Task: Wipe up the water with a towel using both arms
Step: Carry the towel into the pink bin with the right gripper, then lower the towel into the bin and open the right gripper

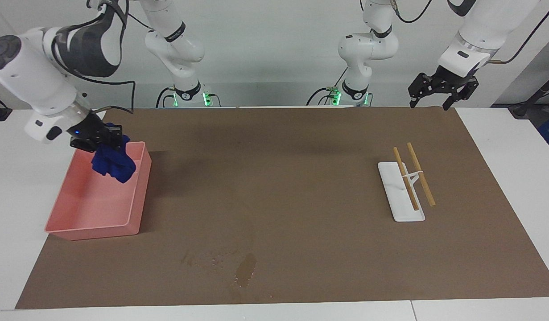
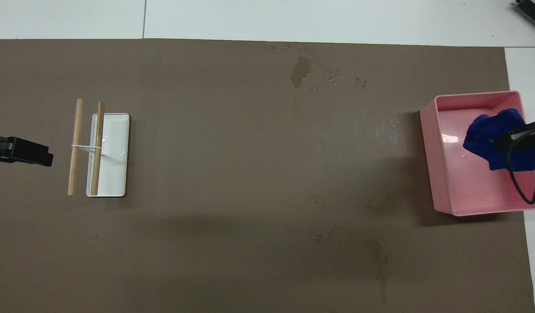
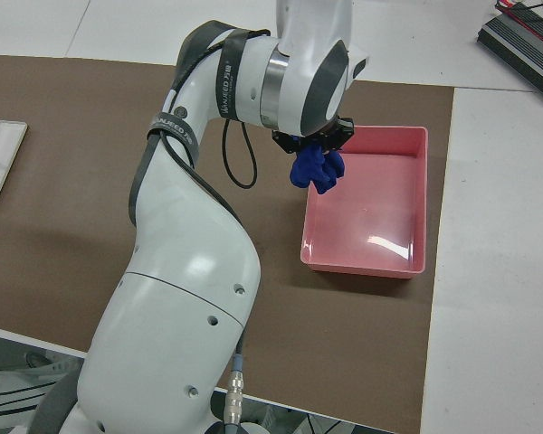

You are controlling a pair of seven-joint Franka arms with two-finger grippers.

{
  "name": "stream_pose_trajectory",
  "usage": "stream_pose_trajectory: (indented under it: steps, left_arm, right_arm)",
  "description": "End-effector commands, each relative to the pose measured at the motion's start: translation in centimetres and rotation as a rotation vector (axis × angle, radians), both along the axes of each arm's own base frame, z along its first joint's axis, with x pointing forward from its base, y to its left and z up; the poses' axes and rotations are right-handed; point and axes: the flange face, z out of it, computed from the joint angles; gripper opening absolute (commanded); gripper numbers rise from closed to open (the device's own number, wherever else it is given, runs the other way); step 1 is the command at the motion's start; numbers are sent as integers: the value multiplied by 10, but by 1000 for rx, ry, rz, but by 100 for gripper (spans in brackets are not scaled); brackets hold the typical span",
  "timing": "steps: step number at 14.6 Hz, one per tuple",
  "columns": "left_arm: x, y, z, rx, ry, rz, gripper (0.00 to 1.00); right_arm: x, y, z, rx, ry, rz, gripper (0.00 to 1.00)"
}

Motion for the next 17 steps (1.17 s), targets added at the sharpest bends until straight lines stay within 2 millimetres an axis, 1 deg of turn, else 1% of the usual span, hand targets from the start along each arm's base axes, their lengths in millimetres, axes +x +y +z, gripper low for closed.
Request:
stream_pose_trajectory:
  steps: [1, 4, 5, 6, 7, 11, 12, 14, 15, 16, 17]
  left_arm:
    - [-7, 2, 0, 19, -8, -2, 100]
    - [-6, 3, -1, 19, -5, -1, 100]
    - [-6, 2, -1, 19, -5, -2, 100]
    - [-7, 3, 0, 19, -8, -1, 100]
    - [-6, 3, -1, 19, -5, -1, 100]
    - [-6, 3, -1, 19, -5, -1, 100]
    - [-7, 3, 0, 19, -7, -1, 100]
    - [-7, 2, 0, 19, -8, -2, 100]
    - [-7, 3, 0, 19, -7, -1, 100]
    - [-7, 3, 0, 19, -8, -1, 100]
    - [-6, 3, -1, 19, -5, -1, 100]
  right_arm:
    - [-21, -21, -17, -35, 16, 32, 0]
    - [-40, -28, -61, -63, -37, 29, 0]
    - [-42, -32, -74, -67, -52, 24, 0]
    - [-43, -45, -85, -67, -62, 22, 0]
    - [-41, -49, -97, -62, -68, 46, 0]
    - [-39, -54, -118, -62, -85, 56, 0]
    - [-43, -62, -125, -60, -83, 55, 0]
    - [-43, -64, -128, -62, -85, 54, 0]
    - [-44, -64, -128, -61, -84, 46, 21]
    - [-43, -63, -128, -62, -82, 45, 99]
    - [-44, -64, -126, -58, -76, 44, 100]
